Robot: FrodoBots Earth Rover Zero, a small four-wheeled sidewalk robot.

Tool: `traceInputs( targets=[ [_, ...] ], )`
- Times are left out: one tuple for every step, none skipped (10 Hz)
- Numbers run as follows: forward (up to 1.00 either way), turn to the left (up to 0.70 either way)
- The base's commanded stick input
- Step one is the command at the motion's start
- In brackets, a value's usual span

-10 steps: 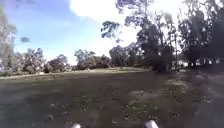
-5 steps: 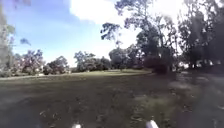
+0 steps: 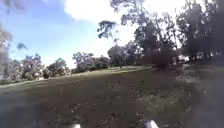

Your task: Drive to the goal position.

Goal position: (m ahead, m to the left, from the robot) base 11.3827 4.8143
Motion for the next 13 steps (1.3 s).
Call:
traceInputs(
  targets=[
    [0.70,0.00],
    [0.70,0.00],
    [0.70,0.00],
    [0.70,0.00],
    [0.70,0.00],
    [0.70,0.00],
    [0.70,0.00],
    [0.70,0.00],
    [0.70,0.00],
    [0.70,0.00],
    [0.70,0.00],
    [0.70,0.00],
    [0.70,0.00]
  ],
)
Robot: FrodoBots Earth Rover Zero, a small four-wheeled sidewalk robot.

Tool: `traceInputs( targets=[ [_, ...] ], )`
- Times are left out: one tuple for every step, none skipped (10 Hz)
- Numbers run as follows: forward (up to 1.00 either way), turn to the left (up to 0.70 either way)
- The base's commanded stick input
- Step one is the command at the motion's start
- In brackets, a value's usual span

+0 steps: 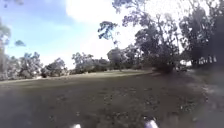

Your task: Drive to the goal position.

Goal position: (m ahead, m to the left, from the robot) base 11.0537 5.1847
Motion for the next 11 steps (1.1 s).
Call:
traceInputs(
  targets=[
    [0.70,0.00],
    [0.70,0.00],
    [0.70,0.00],
    [0.70,0.00],
    [0.70,0.00],
    [0.70,0.00],
    [0.70,0.00],
    [0.70,0.00],
    [0.70,0.00],
    [0.70,0.00],
    [0.70,0.00]
  ],
)
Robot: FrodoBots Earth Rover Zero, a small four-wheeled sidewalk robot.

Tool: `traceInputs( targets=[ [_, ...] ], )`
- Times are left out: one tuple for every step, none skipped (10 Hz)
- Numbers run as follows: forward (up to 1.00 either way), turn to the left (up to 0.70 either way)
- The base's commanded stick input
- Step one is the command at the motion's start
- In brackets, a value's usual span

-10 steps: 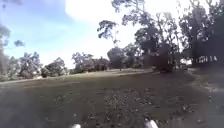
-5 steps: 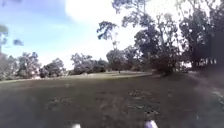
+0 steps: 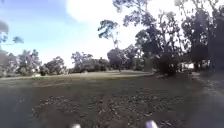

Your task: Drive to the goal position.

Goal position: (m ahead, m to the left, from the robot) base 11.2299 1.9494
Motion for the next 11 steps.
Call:
traceInputs(
  targets=[
    [0.70,0.00],
    [0.70,0.00],
    [0.70,0.00],
    [0.70,0.00],
    [0.70,0.00],
    [0.70,0.00],
    [0.70,0.00],
    [0.70,0.00],
    [0.70,0.00],
    [0.70,0.00],
    [0.70,0.00]
  ],
)
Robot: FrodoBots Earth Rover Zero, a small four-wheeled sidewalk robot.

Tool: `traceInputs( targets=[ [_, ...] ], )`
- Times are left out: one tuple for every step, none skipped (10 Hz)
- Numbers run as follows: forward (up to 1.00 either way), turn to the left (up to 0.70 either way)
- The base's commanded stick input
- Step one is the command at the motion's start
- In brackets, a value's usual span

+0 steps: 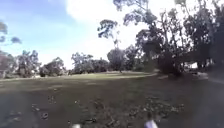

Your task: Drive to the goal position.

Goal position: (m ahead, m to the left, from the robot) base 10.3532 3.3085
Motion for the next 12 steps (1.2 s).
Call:
traceInputs(
  targets=[
    [0.70,0.00],
    [0.70,0.00],
    [0.70,0.00],
    [0.70,0.00],
    [0.70,0.00],
    [0.70,0.00],
    [0.70,0.00],
    [0.70,0.00],
    [0.70,0.00],
    [0.70,0.00],
    [0.70,0.00],
    [0.70,0.00]
  ],
)
